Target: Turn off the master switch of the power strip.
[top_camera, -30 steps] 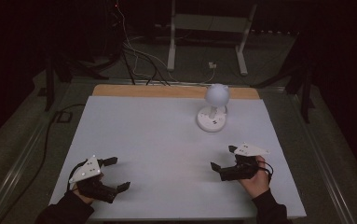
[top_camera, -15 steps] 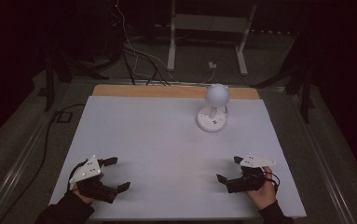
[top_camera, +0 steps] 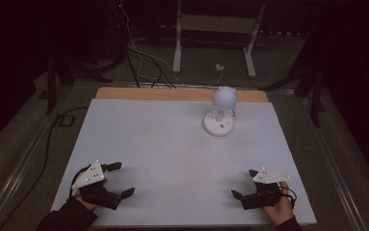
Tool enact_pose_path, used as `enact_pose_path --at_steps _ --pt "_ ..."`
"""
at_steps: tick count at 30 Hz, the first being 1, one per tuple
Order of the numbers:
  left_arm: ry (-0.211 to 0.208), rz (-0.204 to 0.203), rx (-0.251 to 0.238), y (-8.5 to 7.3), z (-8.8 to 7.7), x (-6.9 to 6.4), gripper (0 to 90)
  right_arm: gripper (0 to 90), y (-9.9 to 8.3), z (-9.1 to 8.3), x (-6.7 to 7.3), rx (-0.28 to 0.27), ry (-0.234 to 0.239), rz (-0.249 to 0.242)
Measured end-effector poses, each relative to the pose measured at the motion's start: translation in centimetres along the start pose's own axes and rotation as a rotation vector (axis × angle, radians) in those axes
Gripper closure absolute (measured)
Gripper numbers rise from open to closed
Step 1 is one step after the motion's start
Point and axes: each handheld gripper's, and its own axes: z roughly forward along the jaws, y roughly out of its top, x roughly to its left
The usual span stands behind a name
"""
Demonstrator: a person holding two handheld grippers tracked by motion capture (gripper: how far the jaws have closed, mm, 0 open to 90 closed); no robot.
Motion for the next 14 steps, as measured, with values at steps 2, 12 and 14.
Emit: enact_pose_path --at_steps 2,12,14 --pt "0.0 0.0 0.0 -0.01 0.01 0.01 0.4 0.2 -0.01 -0.03 -0.14 0.006 0.009 -0.011" --pt "-0.003 -0.001 0.001 -0.01 0.09 0.05 0.4 0.2 0.24 0.39 -0.53 0.01 0.019 0.009" --pt "-0.003 0.0 0.002 -0.01 0.09 0.05 0.4 0.2 0.3 0.42 -0.5 0.008 0.023 0.008"
